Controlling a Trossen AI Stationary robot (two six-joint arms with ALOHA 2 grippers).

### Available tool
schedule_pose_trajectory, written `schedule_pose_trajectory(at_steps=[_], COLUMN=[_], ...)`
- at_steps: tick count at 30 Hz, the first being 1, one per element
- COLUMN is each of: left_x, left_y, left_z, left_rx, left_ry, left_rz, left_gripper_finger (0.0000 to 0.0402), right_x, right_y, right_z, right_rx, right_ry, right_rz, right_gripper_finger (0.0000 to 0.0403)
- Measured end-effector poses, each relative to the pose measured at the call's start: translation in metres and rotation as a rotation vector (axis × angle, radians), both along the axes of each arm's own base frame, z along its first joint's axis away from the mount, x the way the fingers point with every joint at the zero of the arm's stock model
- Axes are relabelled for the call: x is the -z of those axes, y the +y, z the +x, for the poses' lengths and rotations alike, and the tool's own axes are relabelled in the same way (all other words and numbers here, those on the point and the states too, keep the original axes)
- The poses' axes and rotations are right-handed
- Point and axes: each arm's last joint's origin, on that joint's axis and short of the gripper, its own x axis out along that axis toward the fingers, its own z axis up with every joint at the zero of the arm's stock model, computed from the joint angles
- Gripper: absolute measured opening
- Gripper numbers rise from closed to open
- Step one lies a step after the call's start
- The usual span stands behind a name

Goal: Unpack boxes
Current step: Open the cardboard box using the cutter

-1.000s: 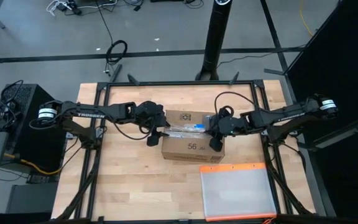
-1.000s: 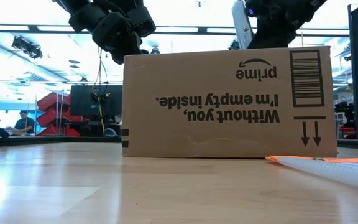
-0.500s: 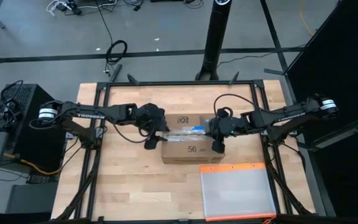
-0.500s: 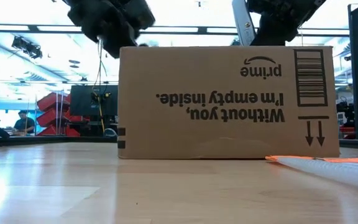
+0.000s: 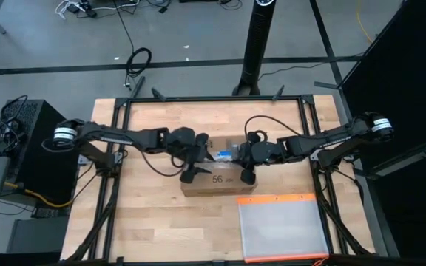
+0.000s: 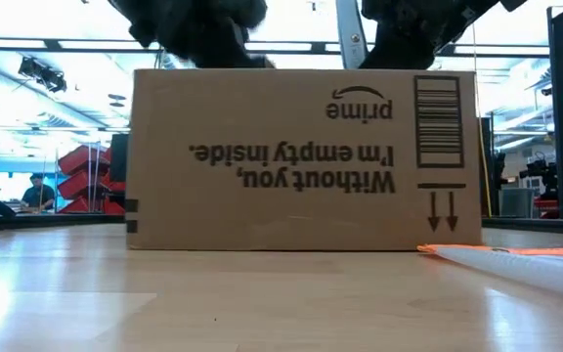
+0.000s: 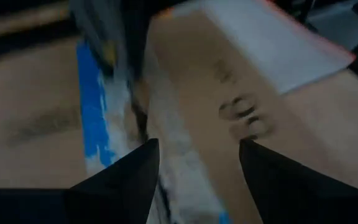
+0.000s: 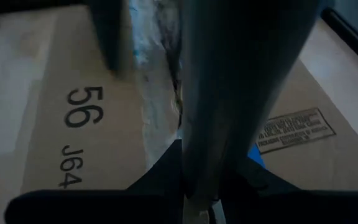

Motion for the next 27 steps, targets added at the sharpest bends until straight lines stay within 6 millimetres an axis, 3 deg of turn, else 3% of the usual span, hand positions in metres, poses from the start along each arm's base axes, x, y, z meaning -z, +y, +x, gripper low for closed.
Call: schedule_pose_trajectory(at_steps=[6, 14, 27], left_x=[0.022, 0.020, 0.022], left_y=[-0.001, -0.001, -0.001], left_z=[0.012, 0.011, 0.010], left_rx=[0.001, 0.000, -0.002], left_ry=[0.049, 0.057, 0.071], left_rz=[-0.012, -0.028, -0.032], left_gripper_finger=[0.0213, 0.0213, 0.0213], right_x=[-0.001, -0.005, 0.004], right_y=[-0.003, -0.016, -0.016], right_z=[0.003, 0.007, 0.008], right_rx=[-0.052, -0.091, -0.106], right_ry=[-0.017, -0.050, 0.015], right_rz=[-0.024, -0.018, 0.008], right_gripper_finger=[0.0043, 0.0043, 0.0043])
